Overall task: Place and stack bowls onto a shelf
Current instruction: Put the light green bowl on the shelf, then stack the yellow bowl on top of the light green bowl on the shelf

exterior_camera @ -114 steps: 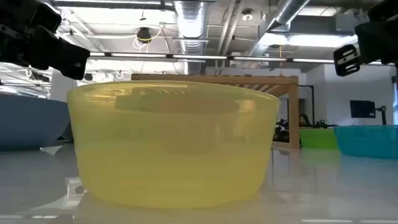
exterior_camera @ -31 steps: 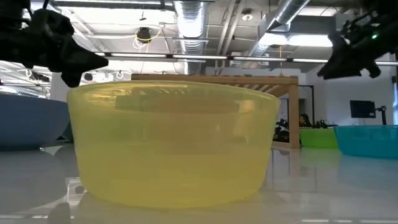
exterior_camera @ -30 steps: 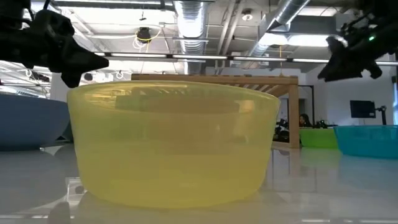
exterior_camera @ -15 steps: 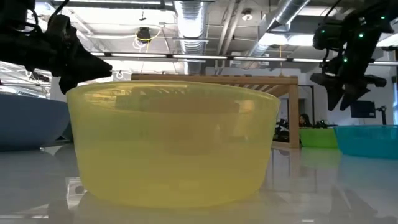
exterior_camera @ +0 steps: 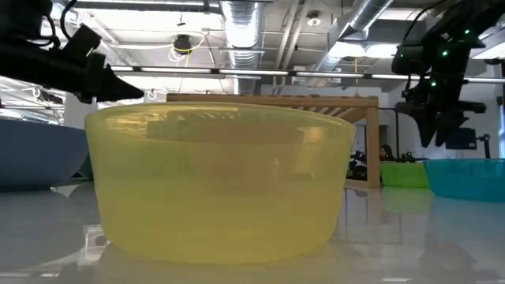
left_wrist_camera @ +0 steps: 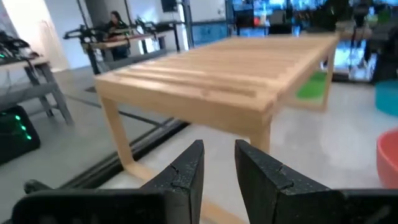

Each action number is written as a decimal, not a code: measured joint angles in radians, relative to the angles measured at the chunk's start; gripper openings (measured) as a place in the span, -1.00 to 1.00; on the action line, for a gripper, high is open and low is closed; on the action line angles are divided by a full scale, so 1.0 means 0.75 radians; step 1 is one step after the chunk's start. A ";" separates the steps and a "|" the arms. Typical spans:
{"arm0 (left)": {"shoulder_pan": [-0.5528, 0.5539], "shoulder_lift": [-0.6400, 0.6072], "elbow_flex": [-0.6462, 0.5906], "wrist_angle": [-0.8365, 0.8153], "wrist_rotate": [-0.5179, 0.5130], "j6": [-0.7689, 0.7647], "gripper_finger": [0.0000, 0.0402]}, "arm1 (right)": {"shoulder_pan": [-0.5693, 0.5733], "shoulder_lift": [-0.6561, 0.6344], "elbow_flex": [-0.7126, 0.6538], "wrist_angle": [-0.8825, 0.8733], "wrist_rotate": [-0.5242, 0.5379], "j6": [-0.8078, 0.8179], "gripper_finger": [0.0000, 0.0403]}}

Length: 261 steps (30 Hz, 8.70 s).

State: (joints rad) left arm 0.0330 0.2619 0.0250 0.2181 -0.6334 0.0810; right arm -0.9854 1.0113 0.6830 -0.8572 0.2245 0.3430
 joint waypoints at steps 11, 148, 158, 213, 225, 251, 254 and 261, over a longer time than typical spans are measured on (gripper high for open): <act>-0.001 -0.001 0.010 0.023 0.157 -0.206 -0.62 | -0.094 0.152 0.000 0.054 -0.142 -0.075 -0.07; -0.359 1.114 0.708 0.170 0.337 -0.088 -0.62 | 1.167 0.012 0.708 -0.236 0.020 0.219 -0.01; -0.416 1.528 1.037 0.062 0.360 -0.087 -0.62 | 1.624 0.057 0.556 -0.414 0.154 0.738 -0.11; -0.528 2.216 1.590 -0.471 0.860 0.019 -0.98 | 2.167 0.293 0.394 -0.171 0.112 1.170 -0.13; -0.504 2.207 1.823 -0.579 0.880 -0.015 -1.00 | 2.170 0.293 0.394 -0.181 0.126 1.145 -0.13; 0.423 1.987 2.123 -0.283 0.661 -0.310 -1.00 | 2.170 0.294 0.394 -0.107 0.311 1.046 -0.13; 0.495 1.989 2.122 -0.283 0.710 -0.372 -1.00 | 2.145 0.294 0.394 -0.110 0.309 1.031 -0.13; 0.508 2.041 2.123 -0.204 0.745 -0.452 -1.00 | 2.066 0.294 0.394 -0.113 0.308 0.986 -0.13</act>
State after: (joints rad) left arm 0.4137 1.7925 1.6173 0.0651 -0.0747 -0.2582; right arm 0.5638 1.2320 0.9783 -0.9419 0.4555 1.0826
